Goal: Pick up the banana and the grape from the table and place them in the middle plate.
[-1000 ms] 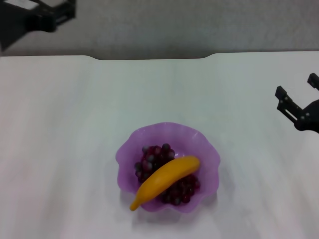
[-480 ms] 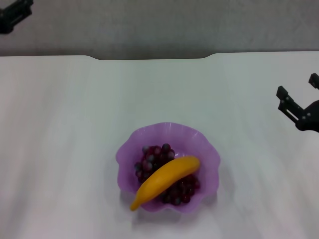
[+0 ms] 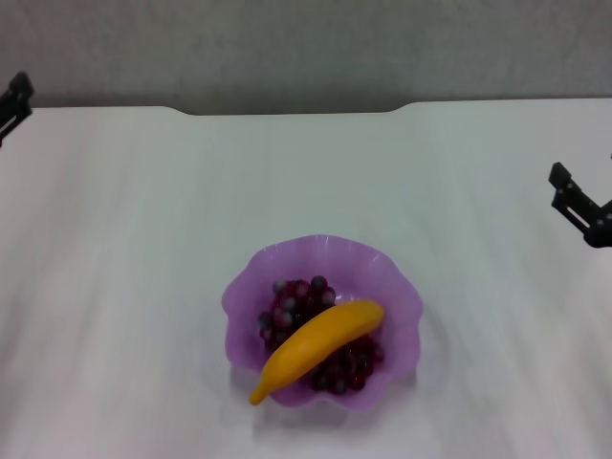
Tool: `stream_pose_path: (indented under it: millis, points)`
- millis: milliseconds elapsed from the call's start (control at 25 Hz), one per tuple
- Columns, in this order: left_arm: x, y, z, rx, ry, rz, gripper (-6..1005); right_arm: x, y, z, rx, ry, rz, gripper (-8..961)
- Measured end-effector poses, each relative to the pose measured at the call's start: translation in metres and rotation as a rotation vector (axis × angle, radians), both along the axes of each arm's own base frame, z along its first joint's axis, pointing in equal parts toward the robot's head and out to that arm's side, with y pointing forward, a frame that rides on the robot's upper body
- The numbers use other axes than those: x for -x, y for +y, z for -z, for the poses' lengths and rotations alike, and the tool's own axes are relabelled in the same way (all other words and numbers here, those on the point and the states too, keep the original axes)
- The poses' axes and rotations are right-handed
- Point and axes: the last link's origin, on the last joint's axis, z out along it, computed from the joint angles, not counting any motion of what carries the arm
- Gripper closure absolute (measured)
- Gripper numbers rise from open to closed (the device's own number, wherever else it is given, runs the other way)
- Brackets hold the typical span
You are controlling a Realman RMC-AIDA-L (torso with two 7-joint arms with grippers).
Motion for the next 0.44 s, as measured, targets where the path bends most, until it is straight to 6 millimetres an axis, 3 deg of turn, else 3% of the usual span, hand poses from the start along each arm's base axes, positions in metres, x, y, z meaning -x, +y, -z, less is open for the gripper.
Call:
stream_pose_path:
  millis: [160, 440]
  points:
    - [0.020, -0.014, 0.007, -0.030, -0.029, 0.004, 158, -0.006, 0.000, -0.004, -0.012, 0.013, 0.014, 152]
    - [0.032, -0.023, 0.019, -0.013, -0.036, 0.002, 158, -0.011, 0.000, -0.009, -0.030, 0.022, 0.026, 152]
